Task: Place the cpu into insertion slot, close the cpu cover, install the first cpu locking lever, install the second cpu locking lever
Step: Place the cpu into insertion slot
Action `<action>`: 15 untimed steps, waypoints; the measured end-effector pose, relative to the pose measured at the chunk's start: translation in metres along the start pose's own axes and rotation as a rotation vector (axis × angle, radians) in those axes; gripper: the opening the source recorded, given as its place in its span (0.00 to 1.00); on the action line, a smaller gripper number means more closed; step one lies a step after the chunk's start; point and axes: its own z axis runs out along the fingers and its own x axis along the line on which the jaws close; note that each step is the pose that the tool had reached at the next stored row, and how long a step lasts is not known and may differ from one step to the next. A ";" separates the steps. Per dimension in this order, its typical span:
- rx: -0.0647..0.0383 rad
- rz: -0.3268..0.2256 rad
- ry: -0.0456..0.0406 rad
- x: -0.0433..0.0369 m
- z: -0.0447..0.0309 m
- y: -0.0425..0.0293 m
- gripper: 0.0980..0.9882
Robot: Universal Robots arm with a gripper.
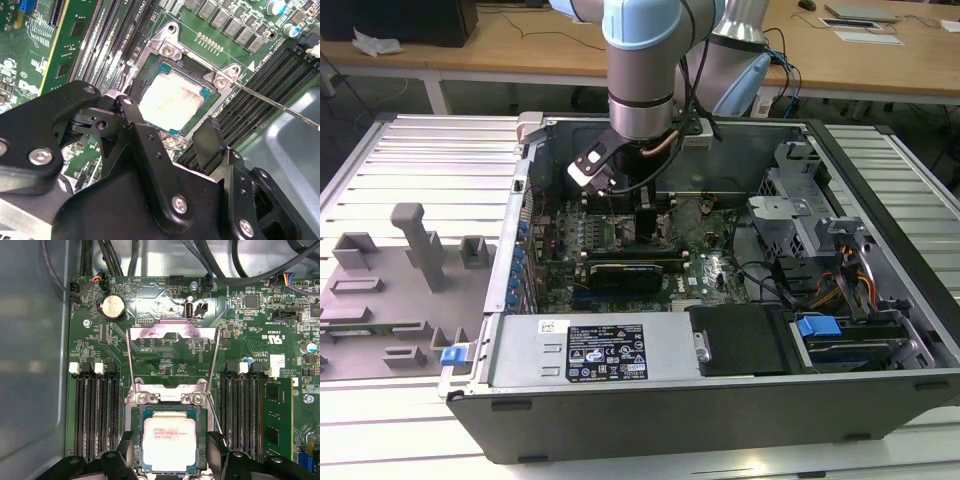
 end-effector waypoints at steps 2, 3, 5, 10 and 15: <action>0.000 0.000 -0.0002 0.0000 -0.0001 0.0000 0.65; 0.000 0.000 -0.0003 0.0000 -0.0001 0.0000 0.63; 0.000 0.000 -0.0003 0.0000 -0.0001 0.0000 0.56; 0.000 0.000 -0.0004 0.0000 -0.0001 0.0000 0.22; 0.000 0.000 -0.0006 0.0000 -0.0001 0.0000 0.01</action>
